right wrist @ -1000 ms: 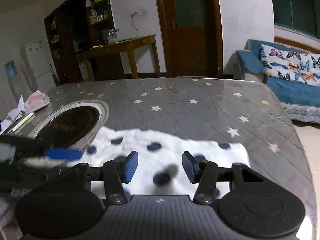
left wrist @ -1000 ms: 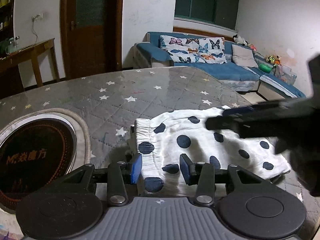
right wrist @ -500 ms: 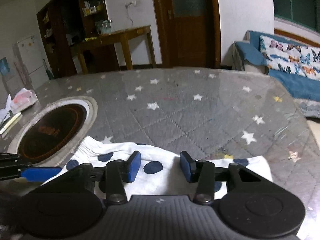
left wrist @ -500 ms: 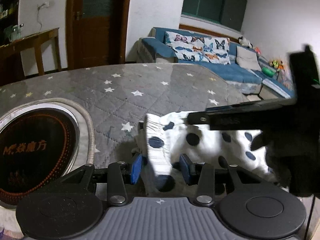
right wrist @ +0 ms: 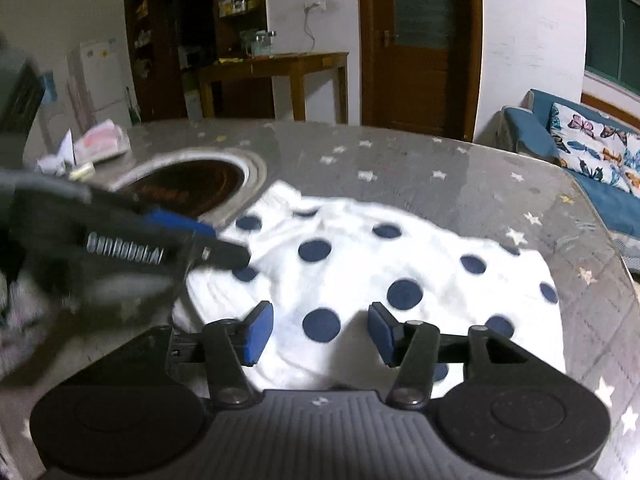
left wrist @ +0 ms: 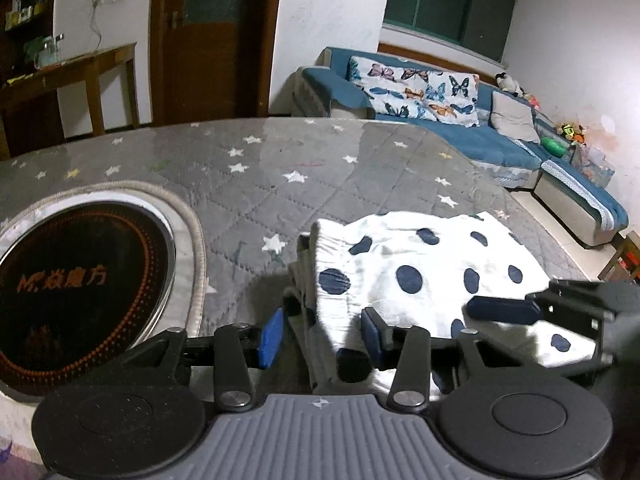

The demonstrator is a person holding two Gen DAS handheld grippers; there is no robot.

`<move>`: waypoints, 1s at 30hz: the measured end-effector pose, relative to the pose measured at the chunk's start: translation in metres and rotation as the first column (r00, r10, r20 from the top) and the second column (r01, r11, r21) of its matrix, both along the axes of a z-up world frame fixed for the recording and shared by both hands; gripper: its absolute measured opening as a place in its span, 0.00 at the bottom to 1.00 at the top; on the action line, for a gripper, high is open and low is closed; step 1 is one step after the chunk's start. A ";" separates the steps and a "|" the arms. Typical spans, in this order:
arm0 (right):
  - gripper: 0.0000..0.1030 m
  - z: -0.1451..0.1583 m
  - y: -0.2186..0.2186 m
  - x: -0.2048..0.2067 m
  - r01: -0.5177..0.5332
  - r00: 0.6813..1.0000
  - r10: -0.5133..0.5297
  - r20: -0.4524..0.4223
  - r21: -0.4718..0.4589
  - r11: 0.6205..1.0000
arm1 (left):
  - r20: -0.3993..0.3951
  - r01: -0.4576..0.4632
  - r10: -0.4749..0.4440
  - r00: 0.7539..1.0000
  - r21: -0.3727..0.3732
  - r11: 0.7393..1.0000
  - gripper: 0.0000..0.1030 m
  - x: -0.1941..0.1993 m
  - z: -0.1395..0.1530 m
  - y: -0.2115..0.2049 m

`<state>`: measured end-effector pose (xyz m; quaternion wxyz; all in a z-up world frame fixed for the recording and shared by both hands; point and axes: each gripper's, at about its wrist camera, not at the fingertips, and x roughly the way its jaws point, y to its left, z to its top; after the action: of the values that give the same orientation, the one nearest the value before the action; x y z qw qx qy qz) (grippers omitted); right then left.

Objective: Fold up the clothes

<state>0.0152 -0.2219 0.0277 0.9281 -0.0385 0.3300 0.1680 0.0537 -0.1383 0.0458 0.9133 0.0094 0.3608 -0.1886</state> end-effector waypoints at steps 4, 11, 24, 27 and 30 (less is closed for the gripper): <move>0.58 0.004 -0.004 -0.011 0.022 0.999 -0.023 0.024 0.026 0.999 | -0.013 -0.008 0.008 1.000 0.003 1.000 0.48 0.001 -0.002 0.001; 0.68 0.001 -0.031 -0.034 0.122 0.992 -0.123 0.016 0.065 0.990 | -0.025 -0.016 0.016 1.000 0.009 1.000 0.52 0.003 -0.005 0.001; 0.99 -0.010 -0.048 -0.051 0.145 0.989 -0.144 -0.021 0.137 0.980 | -0.022 -0.011 0.012 1.000 0.031 0.999 0.70 -0.002 -0.005 -0.005; 1.00 -0.009 -0.049 -0.051 0.147 0.989 -0.144 -0.029 0.156 0.977 | -0.017 -0.015 0.015 1.000 0.034 0.999 0.77 -0.002 -0.005 -0.004; 1.00 -0.010 -0.049 -0.052 0.153 0.988 -0.150 -0.029 0.170 0.973 | -0.010 -0.014 0.015 1.000 0.035 0.999 0.81 -0.003 -0.005 -0.003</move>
<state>-0.0366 -0.2711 0.0181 0.9353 0.0685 0.3238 0.1249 0.0507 -0.1413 0.0410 0.9124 0.0216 0.3689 -0.1758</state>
